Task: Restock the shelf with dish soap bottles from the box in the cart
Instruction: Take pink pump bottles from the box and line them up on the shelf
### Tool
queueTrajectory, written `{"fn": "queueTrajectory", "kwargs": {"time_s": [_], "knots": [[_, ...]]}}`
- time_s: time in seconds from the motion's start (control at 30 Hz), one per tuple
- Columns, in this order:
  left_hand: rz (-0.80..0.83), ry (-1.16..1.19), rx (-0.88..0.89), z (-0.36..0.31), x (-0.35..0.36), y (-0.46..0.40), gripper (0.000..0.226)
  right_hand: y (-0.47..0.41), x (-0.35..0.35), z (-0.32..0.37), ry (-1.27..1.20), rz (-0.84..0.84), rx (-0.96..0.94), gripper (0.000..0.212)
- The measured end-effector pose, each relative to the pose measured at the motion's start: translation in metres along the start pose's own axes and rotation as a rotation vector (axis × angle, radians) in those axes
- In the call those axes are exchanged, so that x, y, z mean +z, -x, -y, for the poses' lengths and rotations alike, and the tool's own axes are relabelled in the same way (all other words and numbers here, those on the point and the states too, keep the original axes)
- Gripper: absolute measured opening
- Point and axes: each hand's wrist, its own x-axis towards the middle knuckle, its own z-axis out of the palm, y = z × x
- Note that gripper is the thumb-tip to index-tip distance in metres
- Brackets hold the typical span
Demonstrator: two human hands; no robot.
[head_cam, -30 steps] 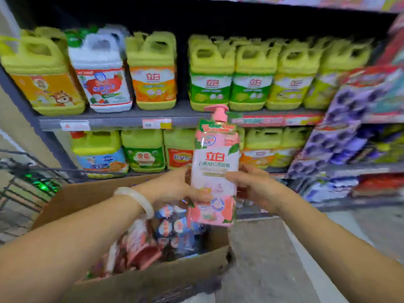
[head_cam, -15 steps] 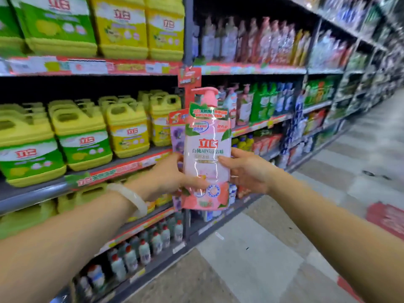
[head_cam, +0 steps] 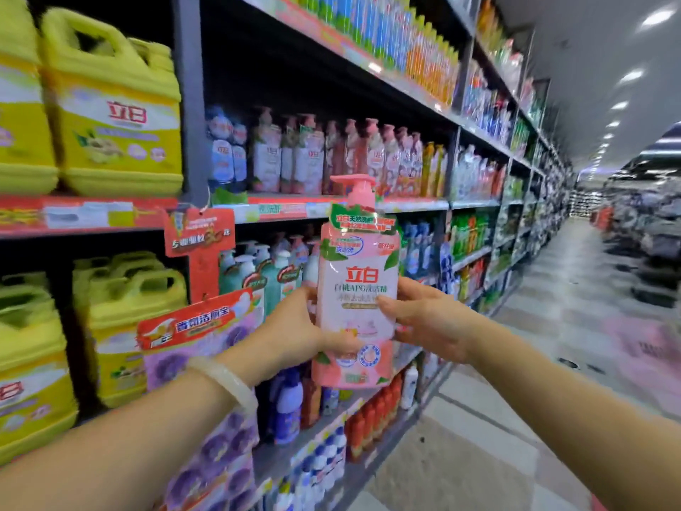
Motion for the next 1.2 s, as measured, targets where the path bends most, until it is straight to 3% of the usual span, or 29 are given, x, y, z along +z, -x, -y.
{"fn": "queueTrajectory", "kwargs": {"time_s": [0.2,0.33,0.57,0.67,0.77,1.0,1.2], "knots": [[-0.092,-0.091,0.041,-0.021,0.002,-0.116,0.073,-0.101,-0.061,0.022,0.015,-0.037,-0.110,0.028],[-0.123,-0.120,0.104,-0.043,-0.006,-0.184,0.048,-0.170,-0.097,0.045,0.037,0.007,-0.199,0.024],[-0.312,-0.316,0.111,-0.074,-0.031,-0.296,0.039,-0.325,-0.143,0.083,0.012,0.203,-0.365,0.017],[-0.415,-0.359,0.061,-0.082,-0.048,-0.343,0.029,-0.395,-0.148,0.100,-0.029,0.311,-0.383,0.019],[-0.515,-0.399,0.015,-0.085,-0.067,-0.384,0.035,-0.456,-0.146,0.114,-0.038,0.397,-0.418,0.022],[-0.678,-0.416,-0.029,-0.070,-0.106,-0.444,0.027,-0.553,-0.119,0.123,-0.054,0.504,-0.451,0.013],[-0.660,-0.441,-0.098,-0.040,-0.134,-0.476,0.031,-0.602,-0.100,0.103,-0.052,0.566,-0.384,0.031]]}}
